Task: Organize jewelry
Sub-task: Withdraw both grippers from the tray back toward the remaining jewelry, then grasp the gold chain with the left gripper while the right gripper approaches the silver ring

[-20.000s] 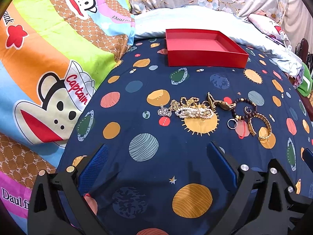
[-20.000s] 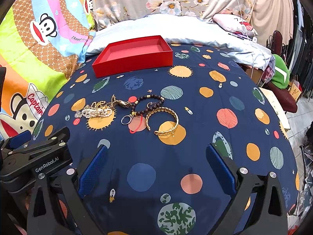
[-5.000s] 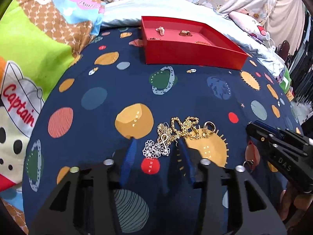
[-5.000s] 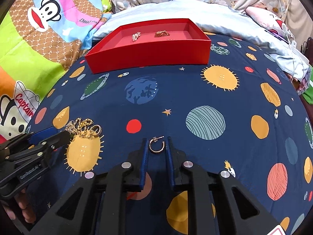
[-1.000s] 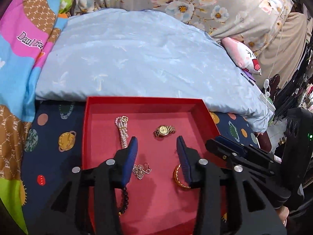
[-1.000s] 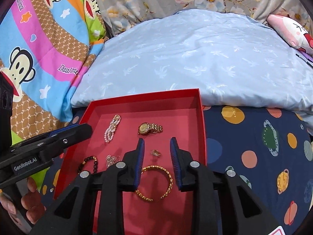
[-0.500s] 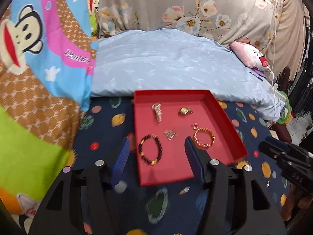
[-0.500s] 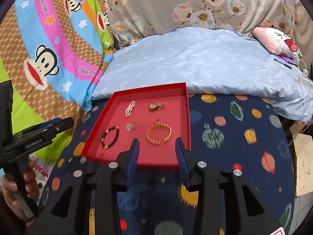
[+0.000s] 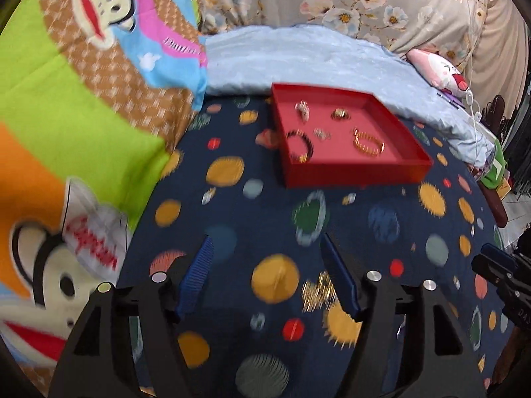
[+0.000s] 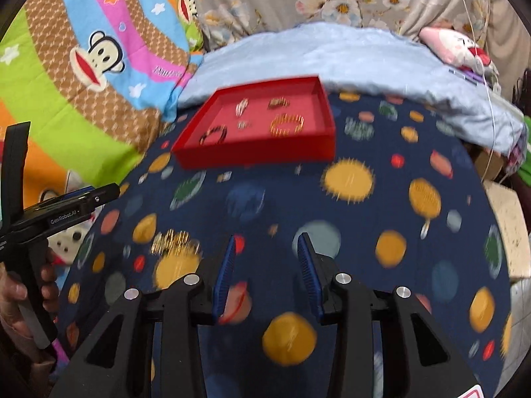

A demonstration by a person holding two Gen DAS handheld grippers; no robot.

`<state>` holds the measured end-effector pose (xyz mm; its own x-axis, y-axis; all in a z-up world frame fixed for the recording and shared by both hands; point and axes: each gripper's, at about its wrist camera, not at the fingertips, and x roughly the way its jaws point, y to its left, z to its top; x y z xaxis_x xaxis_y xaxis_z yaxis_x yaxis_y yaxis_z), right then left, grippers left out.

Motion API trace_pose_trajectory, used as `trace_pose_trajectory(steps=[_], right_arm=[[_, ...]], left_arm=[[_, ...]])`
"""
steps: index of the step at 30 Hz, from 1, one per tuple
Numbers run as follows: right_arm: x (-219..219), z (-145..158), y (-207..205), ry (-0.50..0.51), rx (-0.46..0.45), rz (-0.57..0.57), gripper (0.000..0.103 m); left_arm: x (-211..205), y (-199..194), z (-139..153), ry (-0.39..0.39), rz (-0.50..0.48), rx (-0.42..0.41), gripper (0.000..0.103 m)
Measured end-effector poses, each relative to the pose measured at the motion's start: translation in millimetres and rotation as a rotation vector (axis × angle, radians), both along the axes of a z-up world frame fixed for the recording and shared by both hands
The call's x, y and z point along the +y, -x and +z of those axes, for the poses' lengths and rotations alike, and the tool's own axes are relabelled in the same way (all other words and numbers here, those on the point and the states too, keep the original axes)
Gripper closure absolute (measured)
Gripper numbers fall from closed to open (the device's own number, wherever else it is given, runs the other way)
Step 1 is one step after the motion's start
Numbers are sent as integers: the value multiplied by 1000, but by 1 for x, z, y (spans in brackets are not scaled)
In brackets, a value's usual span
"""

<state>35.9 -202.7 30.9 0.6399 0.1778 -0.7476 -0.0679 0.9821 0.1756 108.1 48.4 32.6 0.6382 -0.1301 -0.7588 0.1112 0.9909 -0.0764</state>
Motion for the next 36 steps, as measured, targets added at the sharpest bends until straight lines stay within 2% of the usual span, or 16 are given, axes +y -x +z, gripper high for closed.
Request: trace_pose_trajectory(steps=[3,10,15,21,30,32,34,36], right_arm=[[10,-14,16,-14,31,9,65],[33,-35,32,-16,76,36,65],[51,-43,36,27,77,62,65],[60,-50,31,14,95,77,65],[59,-49,30,1,95,67,65],[56,-47,29,-3,92,61,65],[53,-47,28,-6,92,56,65],[50,-46,27,-12,92,49,65]], left_arm=[[6,14,-14,10,4,36,38],[11,39,-44,-36,11,85,38],[11,48,-56,-57,6,105,38],[12,50,-63,-39,2,127,37],[-14,31,-62,-11,-53,96,38],[-21,26,-63,-14,-72,90,43],[-27,21,-67,-8,-96,101,55],[-32,19,-68,-20,-103,88,60]])
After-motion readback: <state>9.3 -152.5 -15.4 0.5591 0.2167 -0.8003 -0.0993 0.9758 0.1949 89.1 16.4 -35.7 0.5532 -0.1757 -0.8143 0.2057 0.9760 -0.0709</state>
